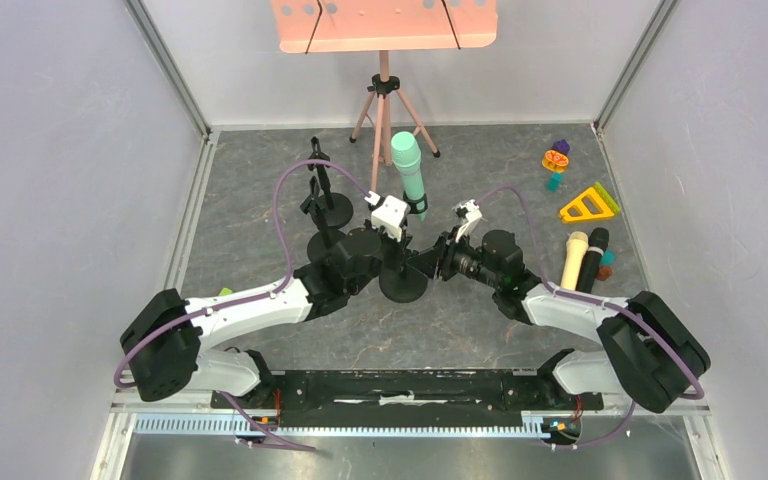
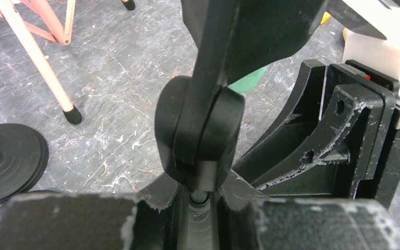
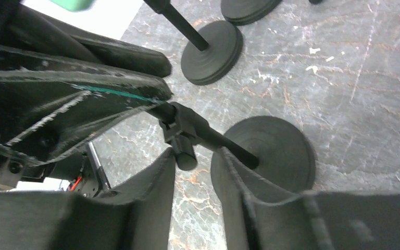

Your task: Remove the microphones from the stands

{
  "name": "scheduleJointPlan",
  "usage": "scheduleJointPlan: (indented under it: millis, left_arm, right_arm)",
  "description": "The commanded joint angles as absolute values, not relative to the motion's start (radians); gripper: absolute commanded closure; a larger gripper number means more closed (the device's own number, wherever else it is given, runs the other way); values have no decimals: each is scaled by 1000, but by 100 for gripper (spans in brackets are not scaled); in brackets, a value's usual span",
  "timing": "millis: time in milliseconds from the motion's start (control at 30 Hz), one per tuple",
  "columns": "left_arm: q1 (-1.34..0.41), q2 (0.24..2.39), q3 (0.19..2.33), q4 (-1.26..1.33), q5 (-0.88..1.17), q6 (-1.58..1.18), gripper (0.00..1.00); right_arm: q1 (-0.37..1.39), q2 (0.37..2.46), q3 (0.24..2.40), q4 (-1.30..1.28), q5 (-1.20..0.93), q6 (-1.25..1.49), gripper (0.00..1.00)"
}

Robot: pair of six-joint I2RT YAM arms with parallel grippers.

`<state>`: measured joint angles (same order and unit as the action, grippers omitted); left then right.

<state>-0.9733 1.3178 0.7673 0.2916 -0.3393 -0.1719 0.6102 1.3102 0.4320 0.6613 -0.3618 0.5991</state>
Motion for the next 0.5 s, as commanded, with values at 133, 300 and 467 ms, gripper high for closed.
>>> scheduleJointPlan:
  millis: [133, 300, 467]
  left_arm:
    - [-986, 1310, 784, 334, -324, -192, 98]
    - [-986, 1310, 777, 350, -313, -196, 88]
    - [-986, 1320, 782, 350, -280, -190, 83]
  right_arm:
    - [604, 1269, 472, 652, -370, 479, 61]
    - [604, 1219, 498, 479, -324, 361, 46]
    - [604, 1098, 456, 434, -239, 346, 42]
